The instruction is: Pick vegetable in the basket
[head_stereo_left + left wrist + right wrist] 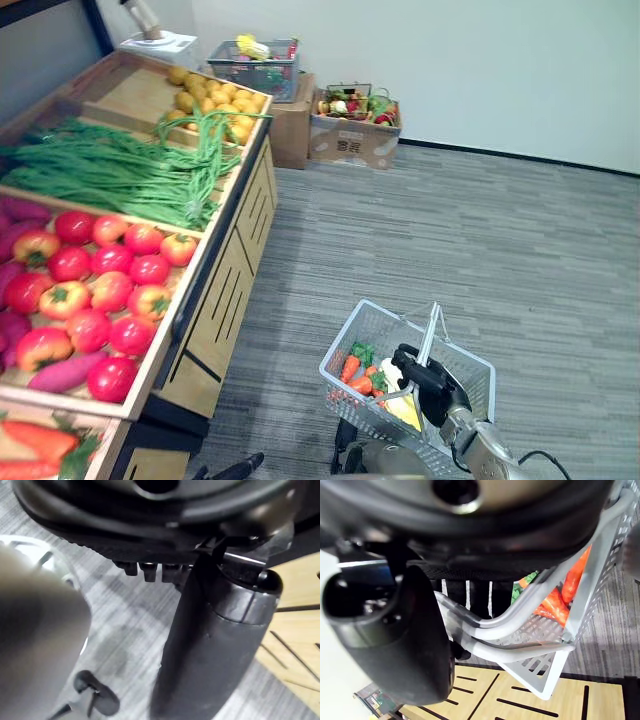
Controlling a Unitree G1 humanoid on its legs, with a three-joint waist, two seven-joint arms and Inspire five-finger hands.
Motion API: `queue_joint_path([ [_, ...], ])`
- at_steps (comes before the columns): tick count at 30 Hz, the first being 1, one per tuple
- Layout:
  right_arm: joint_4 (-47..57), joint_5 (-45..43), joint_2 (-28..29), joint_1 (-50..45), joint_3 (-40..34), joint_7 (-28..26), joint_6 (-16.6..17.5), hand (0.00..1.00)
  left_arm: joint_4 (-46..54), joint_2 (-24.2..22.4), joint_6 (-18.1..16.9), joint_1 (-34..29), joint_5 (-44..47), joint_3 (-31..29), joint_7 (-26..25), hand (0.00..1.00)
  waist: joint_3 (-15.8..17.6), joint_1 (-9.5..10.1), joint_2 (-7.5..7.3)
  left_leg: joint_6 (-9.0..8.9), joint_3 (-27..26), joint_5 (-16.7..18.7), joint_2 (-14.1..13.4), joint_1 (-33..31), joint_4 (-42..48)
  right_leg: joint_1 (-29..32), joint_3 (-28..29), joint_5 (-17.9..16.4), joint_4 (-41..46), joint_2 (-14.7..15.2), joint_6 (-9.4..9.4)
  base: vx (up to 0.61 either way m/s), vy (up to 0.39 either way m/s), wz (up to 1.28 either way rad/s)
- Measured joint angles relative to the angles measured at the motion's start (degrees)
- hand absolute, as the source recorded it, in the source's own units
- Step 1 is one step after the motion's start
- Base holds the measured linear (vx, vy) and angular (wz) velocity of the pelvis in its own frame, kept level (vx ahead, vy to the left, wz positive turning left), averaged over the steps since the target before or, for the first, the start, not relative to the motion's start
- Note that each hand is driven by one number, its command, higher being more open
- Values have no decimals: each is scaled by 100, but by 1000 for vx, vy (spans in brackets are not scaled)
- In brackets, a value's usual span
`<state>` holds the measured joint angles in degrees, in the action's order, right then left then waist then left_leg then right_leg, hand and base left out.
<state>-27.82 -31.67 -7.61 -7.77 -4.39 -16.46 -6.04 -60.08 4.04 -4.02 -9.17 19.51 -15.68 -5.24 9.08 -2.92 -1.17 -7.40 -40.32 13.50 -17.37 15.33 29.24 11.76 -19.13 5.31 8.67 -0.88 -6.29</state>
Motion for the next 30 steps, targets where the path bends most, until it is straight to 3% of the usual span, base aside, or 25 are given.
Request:
queue_joint_path([
  [1, -33, 4, -66, -20, -35, 58, -29, 0, 12, -23, -137, 1, 7, 12, 68, 100, -7, -31, -17, 28, 5, 246, -6, -44, -158, -135, 25, -26, -125, -45, -33, 33, -111, -11],
  [2, -42, 6, -111, -24, -63, 56, -69, 0, 10, -19, -225, 15, 22, 69, 76, 100, -33, 34, 32, 208, -120, -85, -77, -34, -137, -230, 35, -108, -199, -199, -27, -6, -68, -23],
  [3, -47, 6, -109, -25, -61, 51, -110, 0, -28, -10, -219, 20, 28, 95, 76, 100, -50, 64, 0, 292, -83, -192, -146, -78, 44, -314, 51, -127, -322, -230, -16, 17, -103, -49],
  [4, -43, 10, -113, -71, -59, 22, -166, 0, -83, 20, -216, 14, 115, 85, 58, 100, -103, 137, -9, 698, 110, -525, -334, -306, 453, -488, -81, -233, -584, -254, 37, 99, -163, -45],
  [5, -15, 13, -149, -76, -72, -52, -171, 0, -61, 54, -277, -19, 128, 82, 50, 100, -132, 122, -111, 815, 534, -906, -431, -658, 1107, -466, -144, -378, -296, -146, 10, 110, -175, -41],
  [6, -12, 13, -177, -76, -84, -78, -173, 0, -41, 66, -313, -25, 130, 79, 43, 100, -98, 125, -119, 852, 841, -1036, -452, -806, 1447, -515, -79, -297, -331, -151, -18, 115, -130, -40],
  [7, -26, 18, -233, -72, -102, -82, -175, 0, -39, 30, -331, -26, 132, 77, 27, 100, -102, 170, -32, 773, 1352, -700, -429, -980, 1697, -624, 59, -313, -451, -257, -28, 80, -104, -61],
  [8, -80, 18, -266, -66, -107, -83, -175, 0, -36, 5, -318, -26, 291, 66, -24, 100, -103, 235, 6, 596, 1859, -10, -209, -1262, 1702, -759, 230, -304, -603, -316, -15, 91, -100, -66],
  [10, -150, 18, -259, -91, -94, -96, -177, 0, -29, 4, -329, -36, 430, 82, -54, 100, -65, 257, -48, 457, 2027, 360, -16, -1425, 1260, -931, 371, -277, -723, -308, 24, 72, -49, -47],
  [11, -170, 17, -266, -94, -88, -101, -178, 0, -30, 1, -342, -60, 599, 75, -82, 100, -69, 258, -4, 274, 2206, 486, 167, -1553, 481, -1037, 486, -269, -787, -293, 37, 44, 24, -38],
  [14, -171, 14, -308, -77, 43, -102, -176, 0, -45, -54, -344, -77, 711, 75, -115, 100, -49, 290, 22, 159, 2821, 369, 552, -1901, -877, -1088, 715, -271, -819, -231, 96, 52, 91, -45],
  [16, -172, 13, -361, -80, 237, -99, -176, 0, -100, -75, -353, -112, 698, 78, -132, 100, -42, 329, 32, 119, 3038, -102, 746, -2036, -1318, -1103, 916, -272, -819, -155, 182, 58, 96, -59],
  [19, -195, 15, -392, -131, 541, -55, -173, 0, -282, -155, -349, -103, 693, 81, -155, 100, -56, 329, 221, 210, 2975, -879, 810, -1815, -1689, -1205, 1176, -265, -841, -164, 390, 135, 129, -45],
  [21, -198, 13, -320, -234, 657, -46, -174, 0, -282, -69, -354, -51, 662, 147, -128, 100, -64, 299, 127, 332, 2864, -993, 1023, -1578, -2158, -1201, 1227, -314, -832, 9, 531, 140, 147, -10],
  [25, -208, 15, -330, -285, 670, -50, -174, 0, -281, 20, -364, 26, 447, 414, -116, 100, -73, 289, 128, 470, 2818, -1009, 1248, -1401, -2446, -1179, 1240, -434, -721, 205, 702, 151, 158, 2],
  [30, -303, 253, -294, -249, 688, -51, -84, 0, -254, 129, -422, 169, 445, 649, -8, 100, -66, 283, 114, 600, 2821, -916, 1408, -1246, -2513, -648, 1167, -890, 649, 473, 1036, 106, 117, 4],
])
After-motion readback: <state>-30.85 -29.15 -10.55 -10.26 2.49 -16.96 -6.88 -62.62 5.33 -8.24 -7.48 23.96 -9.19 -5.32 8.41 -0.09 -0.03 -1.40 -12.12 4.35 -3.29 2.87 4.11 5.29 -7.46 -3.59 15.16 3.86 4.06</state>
